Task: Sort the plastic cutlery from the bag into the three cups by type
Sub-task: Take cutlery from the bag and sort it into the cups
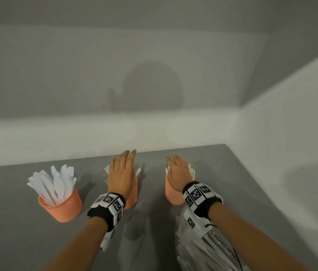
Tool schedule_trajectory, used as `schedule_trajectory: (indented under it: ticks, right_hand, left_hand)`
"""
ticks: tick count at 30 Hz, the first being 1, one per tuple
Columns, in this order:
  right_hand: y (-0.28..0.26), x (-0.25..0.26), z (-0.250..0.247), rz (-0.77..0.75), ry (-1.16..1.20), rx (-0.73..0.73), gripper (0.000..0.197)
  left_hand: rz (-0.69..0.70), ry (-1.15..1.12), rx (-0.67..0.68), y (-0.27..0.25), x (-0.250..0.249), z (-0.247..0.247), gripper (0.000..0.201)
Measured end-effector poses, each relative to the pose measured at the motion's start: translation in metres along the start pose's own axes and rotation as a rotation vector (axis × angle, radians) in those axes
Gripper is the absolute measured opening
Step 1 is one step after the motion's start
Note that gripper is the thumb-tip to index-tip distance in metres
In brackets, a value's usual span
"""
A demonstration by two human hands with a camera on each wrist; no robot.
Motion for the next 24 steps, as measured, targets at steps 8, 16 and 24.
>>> schedule_trajectory:
  ticks: [8, 16, 24]
  right_hand:
    - [0.004, -0.007, 0.004, 0.102, -0.096, 0.168, 0.066]
    - [0.004, -0.006, -0.008, 0.114, -0.014, 0.271, 0.068]
    - [-0.024, -0.001, -0.061, 0.074, 0.328, 0.120, 0.062]
  left_hand:
    - [-0.109, 0.087, 0.121, -0.005, 0.005, 0.006, 0.069]
    - [-0.184, -0.013, 0.277, -0.003, 0.001, 0.009, 0.069]
    - [-0.052, -0.454, 0.105, -0.002, -0.048, -0.026, 0.067]
Point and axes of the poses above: each hand's wrist, its own y-axis towards the middle knuckle, its own z-axis out of the palm, x = y × z, the point moved 1 cm from there along y, towards the middle knuckle, and after that the axes turned 8 degrees about -y, right-handed, at the moved point
